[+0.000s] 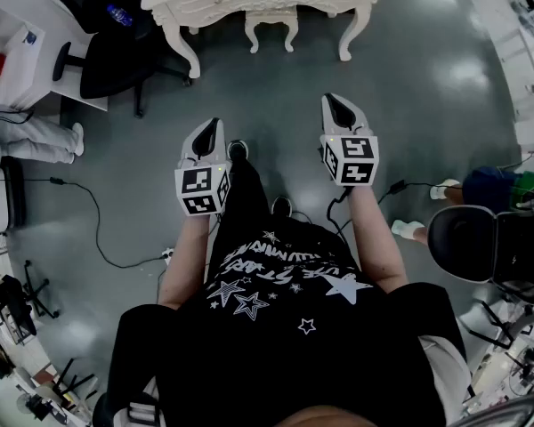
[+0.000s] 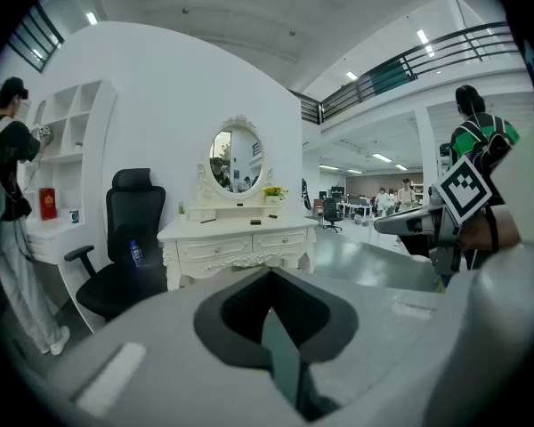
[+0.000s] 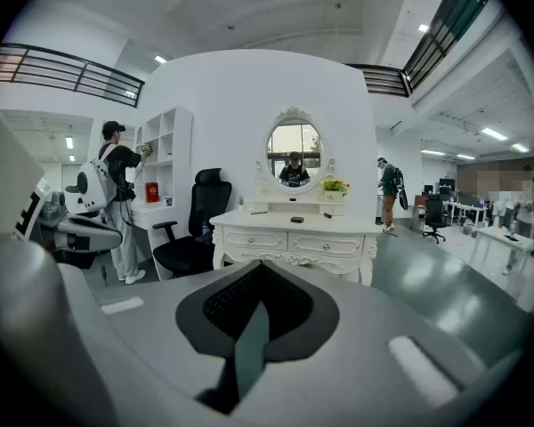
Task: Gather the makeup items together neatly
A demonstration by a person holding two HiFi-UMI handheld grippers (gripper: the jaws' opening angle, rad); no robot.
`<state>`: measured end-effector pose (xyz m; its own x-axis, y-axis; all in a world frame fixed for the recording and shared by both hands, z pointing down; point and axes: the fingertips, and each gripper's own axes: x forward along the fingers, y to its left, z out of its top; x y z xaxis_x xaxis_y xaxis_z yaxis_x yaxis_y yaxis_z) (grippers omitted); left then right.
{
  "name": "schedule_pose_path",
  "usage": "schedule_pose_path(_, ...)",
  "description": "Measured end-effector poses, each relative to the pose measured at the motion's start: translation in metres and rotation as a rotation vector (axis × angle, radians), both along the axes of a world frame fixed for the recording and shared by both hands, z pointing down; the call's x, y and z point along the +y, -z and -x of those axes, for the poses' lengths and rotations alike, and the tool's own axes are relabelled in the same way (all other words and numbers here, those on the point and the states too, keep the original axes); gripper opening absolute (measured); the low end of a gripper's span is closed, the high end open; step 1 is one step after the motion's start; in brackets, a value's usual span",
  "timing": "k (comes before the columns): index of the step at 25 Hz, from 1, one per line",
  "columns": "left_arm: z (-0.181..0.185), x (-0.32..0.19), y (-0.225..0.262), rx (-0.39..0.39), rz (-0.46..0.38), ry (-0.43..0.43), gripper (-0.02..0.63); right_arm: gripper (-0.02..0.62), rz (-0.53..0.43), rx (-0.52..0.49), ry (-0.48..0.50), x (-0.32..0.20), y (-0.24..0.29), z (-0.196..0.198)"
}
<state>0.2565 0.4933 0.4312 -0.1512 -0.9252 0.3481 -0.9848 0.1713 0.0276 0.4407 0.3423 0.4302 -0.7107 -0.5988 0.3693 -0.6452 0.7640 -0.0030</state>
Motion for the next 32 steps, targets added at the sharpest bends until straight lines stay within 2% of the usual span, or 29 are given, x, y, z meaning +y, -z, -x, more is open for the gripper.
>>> schedule_pose_path(14,-0.001,-0.014,-0.012,0.026,0.038,-0.01,0.0,0.028,0.03,-0.008,-0.027,-0.02,-0.009,-0.002)
schedule_pose_path(25,0.052,-0.041,-0.008,0.036,0.011,0.023,0.0,0.034,0.033,-0.092,0.016,-0.052,0.005,0.054)
schedule_pose_path(26,0.06,-0.046,-0.008,0.039,0.011,0.024,0.0,0.048,0.04,-0.092,0.023,-0.057,0.005,0.061)
schedule_pose_path(27,0.068,-0.053,-0.009,0.043,0.01,0.026,0.0,0.096,0.046,-0.091,0.028,-0.063,0.005,0.069)
schedule_pose_path(32,0.115,-0.1,-0.014,0.068,0.01,0.023,0.0,0.258,0.087,-0.072,0.032,-0.109,-0.004,0.115)
